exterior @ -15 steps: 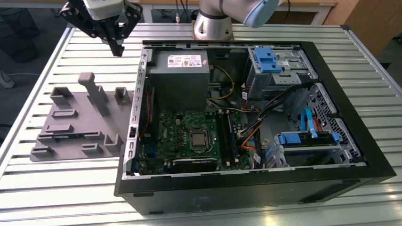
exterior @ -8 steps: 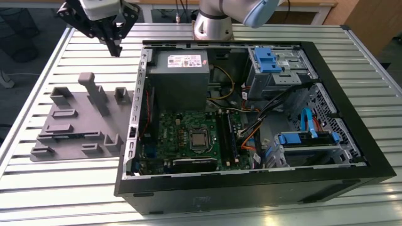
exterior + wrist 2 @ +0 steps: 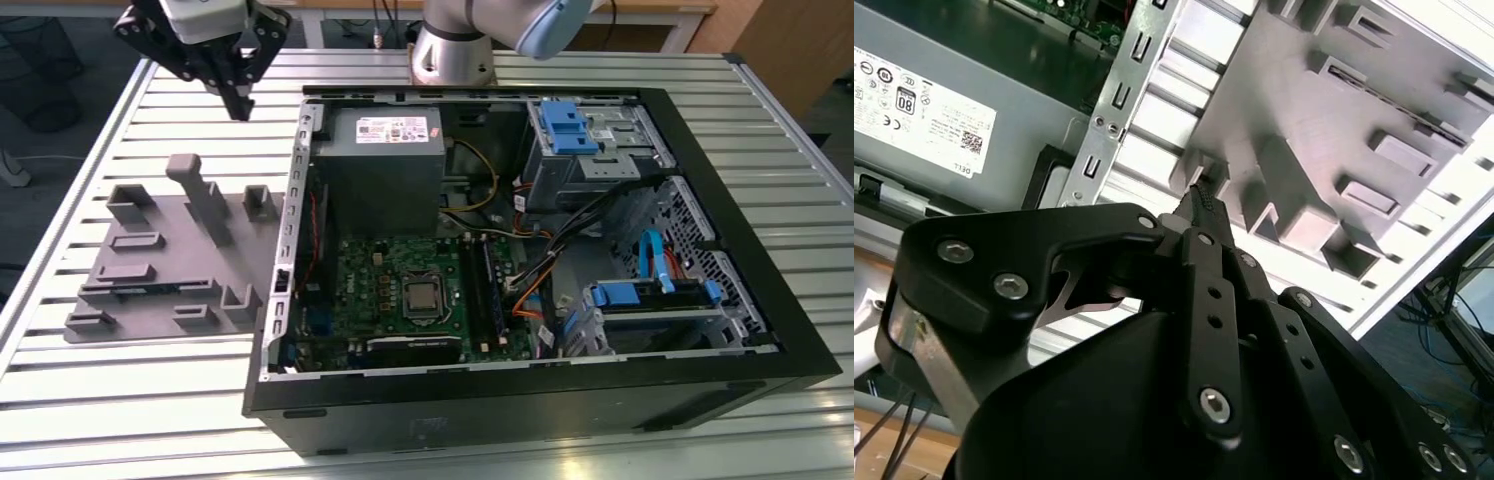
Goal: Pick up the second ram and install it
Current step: 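Reach for the second ram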
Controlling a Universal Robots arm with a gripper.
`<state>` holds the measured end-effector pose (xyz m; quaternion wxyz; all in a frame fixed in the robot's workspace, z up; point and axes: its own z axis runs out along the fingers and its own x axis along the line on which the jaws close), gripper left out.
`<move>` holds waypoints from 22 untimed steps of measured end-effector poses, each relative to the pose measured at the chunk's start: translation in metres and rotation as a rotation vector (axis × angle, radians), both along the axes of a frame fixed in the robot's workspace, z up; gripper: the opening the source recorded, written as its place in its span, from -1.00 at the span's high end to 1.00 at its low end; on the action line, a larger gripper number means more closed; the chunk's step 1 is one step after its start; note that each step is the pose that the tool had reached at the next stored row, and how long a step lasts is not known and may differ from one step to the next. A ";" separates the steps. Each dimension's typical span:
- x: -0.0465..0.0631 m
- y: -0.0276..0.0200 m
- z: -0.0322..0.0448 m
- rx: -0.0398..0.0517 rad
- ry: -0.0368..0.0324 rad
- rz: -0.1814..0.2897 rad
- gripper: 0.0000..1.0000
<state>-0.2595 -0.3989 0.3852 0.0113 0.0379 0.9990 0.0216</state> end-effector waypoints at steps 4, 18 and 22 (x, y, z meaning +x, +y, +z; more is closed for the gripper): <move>-0.003 0.0000 -0.0002 0.0000 0.0000 0.000 0.79; -0.012 0.0000 -0.0008 0.0000 0.0000 0.000 0.79; -0.014 0.0000 -0.0009 0.0000 0.0000 0.000 0.79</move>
